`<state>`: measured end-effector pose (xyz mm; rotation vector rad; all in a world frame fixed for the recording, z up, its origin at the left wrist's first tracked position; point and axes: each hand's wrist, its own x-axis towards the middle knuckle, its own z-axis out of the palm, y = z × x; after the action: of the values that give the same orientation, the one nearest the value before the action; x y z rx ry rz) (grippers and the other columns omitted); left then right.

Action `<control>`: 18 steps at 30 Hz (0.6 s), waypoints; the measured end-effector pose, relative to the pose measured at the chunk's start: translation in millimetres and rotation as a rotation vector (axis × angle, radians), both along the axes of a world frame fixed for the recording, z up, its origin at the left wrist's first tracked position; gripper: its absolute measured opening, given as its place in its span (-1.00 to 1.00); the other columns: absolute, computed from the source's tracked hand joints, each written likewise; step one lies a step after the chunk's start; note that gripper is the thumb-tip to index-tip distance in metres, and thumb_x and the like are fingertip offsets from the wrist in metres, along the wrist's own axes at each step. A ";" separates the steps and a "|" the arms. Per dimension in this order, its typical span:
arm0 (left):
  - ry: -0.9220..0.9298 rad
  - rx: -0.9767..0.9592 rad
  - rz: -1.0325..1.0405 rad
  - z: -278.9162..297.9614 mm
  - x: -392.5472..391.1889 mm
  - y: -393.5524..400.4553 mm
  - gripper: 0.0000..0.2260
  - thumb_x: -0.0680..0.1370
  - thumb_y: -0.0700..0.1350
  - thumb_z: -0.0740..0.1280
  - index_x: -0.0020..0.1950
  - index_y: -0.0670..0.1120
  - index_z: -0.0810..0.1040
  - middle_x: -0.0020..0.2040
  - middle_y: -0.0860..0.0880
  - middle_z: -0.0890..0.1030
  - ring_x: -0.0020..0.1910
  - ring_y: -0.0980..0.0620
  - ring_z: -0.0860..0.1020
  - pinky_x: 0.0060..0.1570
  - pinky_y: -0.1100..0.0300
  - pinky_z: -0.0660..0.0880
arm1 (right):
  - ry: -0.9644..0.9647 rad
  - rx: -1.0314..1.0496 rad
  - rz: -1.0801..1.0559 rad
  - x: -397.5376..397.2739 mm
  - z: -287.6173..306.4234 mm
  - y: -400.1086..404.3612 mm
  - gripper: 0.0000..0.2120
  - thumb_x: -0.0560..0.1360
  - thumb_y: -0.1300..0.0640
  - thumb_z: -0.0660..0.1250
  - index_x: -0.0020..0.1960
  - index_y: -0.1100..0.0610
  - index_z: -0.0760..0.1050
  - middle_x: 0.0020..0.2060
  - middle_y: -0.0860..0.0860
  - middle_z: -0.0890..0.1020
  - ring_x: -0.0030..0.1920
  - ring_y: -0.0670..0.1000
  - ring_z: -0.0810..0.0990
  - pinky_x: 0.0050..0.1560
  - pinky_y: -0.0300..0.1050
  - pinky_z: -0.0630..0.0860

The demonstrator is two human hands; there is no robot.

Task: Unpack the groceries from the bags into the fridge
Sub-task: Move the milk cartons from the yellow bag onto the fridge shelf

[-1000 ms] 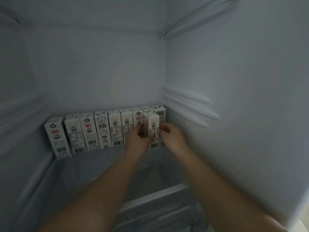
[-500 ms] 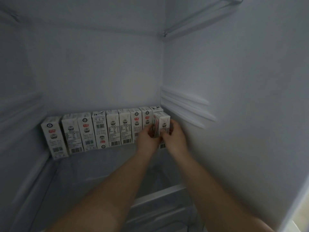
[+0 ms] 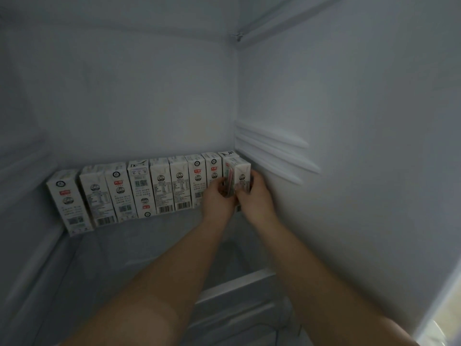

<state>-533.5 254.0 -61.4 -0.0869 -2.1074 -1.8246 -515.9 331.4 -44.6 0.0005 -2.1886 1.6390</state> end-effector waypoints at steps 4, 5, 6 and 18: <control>-0.018 -0.028 -0.032 8.3 12.6 -0.8 -0.64 0.40 -0.20 0.43 0.19 -0.11 0.53 0.09 -0.10 0.63 -0.01 0.03 0.58 0.07 0.13 0.52 | -0.023 -0.012 0.047 6.3 -2.0 2.8 -0.62 0.50 0.22 0.29 0.31 0.10 0.41 0.13 0.06 0.61 0.11 0.06 0.59 0.14 0.12 0.53; -0.019 -0.034 -0.027 11.5 17.6 -2.9 -0.58 0.44 -0.23 0.43 0.28 -0.17 0.47 0.14 -0.08 0.58 0.02 0.05 0.54 0.07 0.19 0.47 | -0.022 -0.043 0.057 9.8 -3.0 4.4 -0.64 0.51 0.22 0.29 0.30 0.12 0.41 0.12 0.05 0.61 0.10 0.06 0.59 0.16 0.09 0.52; -0.022 -0.046 -0.012 13.8 20.7 -6.3 -0.52 0.45 -0.22 0.44 0.35 -0.18 0.42 0.16 -0.06 0.54 0.06 0.05 0.51 0.10 0.19 0.45 | -0.013 -0.091 0.067 15.5 -2.8 6.6 -0.65 0.52 0.23 0.28 0.29 0.13 0.40 0.09 0.02 0.61 0.09 0.04 0.59 0.16 0.03 0.52; -0.027 -0.002 0.050 17.2 128.4 -52.0 -0.78 0.50 -0.25 0.38 0.12 -0.07 0.53 -0.06 0.06 0.59 0.00 0.09 0.57 0.05 0.19 0.54 | 0.005 -0.163 0.241 90.7 -15.1 7.0 -0.81 0.58 0.15 0.22 0.15 -0.05 0.45 -0.02 -0.20 0.54 0.12 -0.08 0.53 0.26 0.06 0.47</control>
<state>-405.1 202.0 -44.2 -0.0106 -2.1105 -1.8041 -425.2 338.4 -59.7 0.2300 -2.1113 1.9411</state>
